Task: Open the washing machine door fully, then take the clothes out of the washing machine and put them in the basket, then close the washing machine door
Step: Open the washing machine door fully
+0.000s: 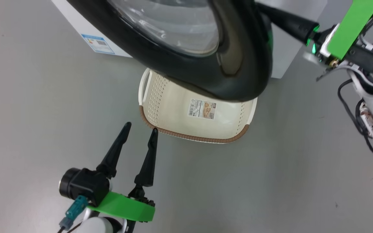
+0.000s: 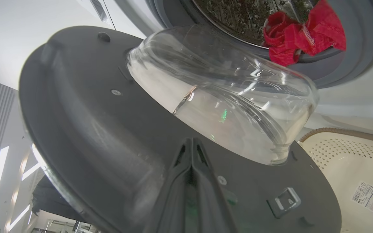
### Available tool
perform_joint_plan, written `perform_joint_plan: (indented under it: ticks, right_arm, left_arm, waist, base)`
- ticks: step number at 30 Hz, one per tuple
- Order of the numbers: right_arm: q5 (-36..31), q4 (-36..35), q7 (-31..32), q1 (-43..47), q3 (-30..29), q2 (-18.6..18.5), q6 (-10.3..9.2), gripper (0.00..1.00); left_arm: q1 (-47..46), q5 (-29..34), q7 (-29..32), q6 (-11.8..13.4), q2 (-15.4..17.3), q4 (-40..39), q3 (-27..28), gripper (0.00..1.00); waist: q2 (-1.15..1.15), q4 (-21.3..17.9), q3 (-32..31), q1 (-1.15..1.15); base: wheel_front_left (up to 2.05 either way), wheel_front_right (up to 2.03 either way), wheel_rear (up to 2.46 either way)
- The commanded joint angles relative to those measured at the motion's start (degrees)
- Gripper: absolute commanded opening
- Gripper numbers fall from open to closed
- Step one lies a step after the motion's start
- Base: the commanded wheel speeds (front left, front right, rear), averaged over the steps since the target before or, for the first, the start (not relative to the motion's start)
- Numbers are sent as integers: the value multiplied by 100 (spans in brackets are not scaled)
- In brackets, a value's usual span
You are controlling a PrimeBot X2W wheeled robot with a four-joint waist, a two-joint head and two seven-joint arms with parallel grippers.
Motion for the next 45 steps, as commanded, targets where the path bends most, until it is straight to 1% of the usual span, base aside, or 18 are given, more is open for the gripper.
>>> perform_joint_plan:
  ticks: [1, 7, 15, 23, 24, 25, 26, 27, 29, 30, 32, 33, 34, 35, 36, 37, 45]
  right_arm:
    - [-45, -244, 77, 205, 25, 113, 44, 0]
    - [-121, -406, 226, 498, 84, 181, 44, 0]
    - [-207, -497, 339, 669, 81, 270, 44, 0]
    - [-508, -448, -42, 791, -75, 266, 44, 0]
    - [-540, -443, -107, 832, -98, 248, 44, 2]
    - [-540, -443, -107, 832, -98, 248, 44, 2]
    - [-579, -438, -181, 881, -120, 225, 44, 10]
    - [-612, -435, -244, 943, -133, 198, 44, 15]
    - [-662, -429, -391, 1083, -175, 147, 44, 33]
    - [-667, -419, -433, 1160, -184, 124, 44, 38]
    - [-666, -414, -511, 1309, -209, 76, 44, 43]
    - [-672, -407, -547, 1379, -216, 50, 44, 48]
    - [-671, -410, -565, 1452, -214, 26, 44, 56]
    - [-659, -406, -609, 1526, -234, 10, 44, 72]
    - [-644, -403, -654, 1599, -258, -3, 44, 90]
    - [-630, -413, -677, 1681, -264, -16, 44, 100]
    - [-573, -481, -957, 2519, -323, -102, 44, 100]
  left_arm:
    - [98, 59, -45, 21, 85, -122, 217, 100]
    - [186, 90, -45, 17, 85, -132, 255, 100]
    - [209, 92, -45, 24, 85, -154, 269, 100]
    - [233, 75, -45, -7, 85, -154, 297, 100]
    - [243, 77, -45, -22, 85, -154, 296, 100]
    - [243, 77, -45, -22, 85, -154, 296, 100]
    - [250, 84, -45, -34, 85, -151, 300, 100]
    - [255, 90, -45, -44, 85, -141, 304, 100]
    - [267, 104, -45, -64, 85, -124, 323, 100]
    - [274, 113, -45, -73, 85, -116, 338, 100]
    - [295, 130, -45, -90, 85, -103, 379, 100]
    - [309, 139, -45, -97, 85, -97, 401, 100]
    - [324, 148, -45, -104, 85, -90, 422, 100]
    - [342, 158, -45, -112, 85, -83, 445, 100]
    - [360, 168, -45, -120, 85, -76, 463, 100]
    - [379, 179, -45, -128, 85, -67, 483, 100]
    - [581, 231, -45, -182, 85, -25, 680, 100]
  waist:
    - [0, -15, -73, 0]
    - [0, -39, -183, 0]
    - [0, -45, -221, 0]
    - [0, -61, -328, 0]
    - [0, -65, -341, 0]
    - [0, -65, -341, 0]
    - [0, -72, -357, 0]
    - [0, -77, -381, 0]
    - [0, -94, -429, 0]
    - [0, -105, -450, 0]
    - [0, -137, -488, 0]
    - [0, -154, -510, 0]
    - [0, -171, -533, 0]
    - [0, -192, -562, 0]
    - [0, -207, -585, 0]
    - [0, -225, -616, 0]
    - [0, -382, -869, 0]
  base:
    - [0, 0, 0]
    - [0, 0, 0]
    - [0, 0, 0]
    - [0, 0, 0]
    - [0, 0, 0]
    - [0, 0, 0]
    - [0, 0, 0]
    - [0, 0, 0]
    - [0, 0, 0]
    - [0, 0, 0]
    - [0, 0, 0]
    - [0, 0, 0]
    - [0, 0, 0]
    - [0, 0, 0]
    - [0, 0, 0]
    - [0, 0, 0]
    - [0, 0, 0]
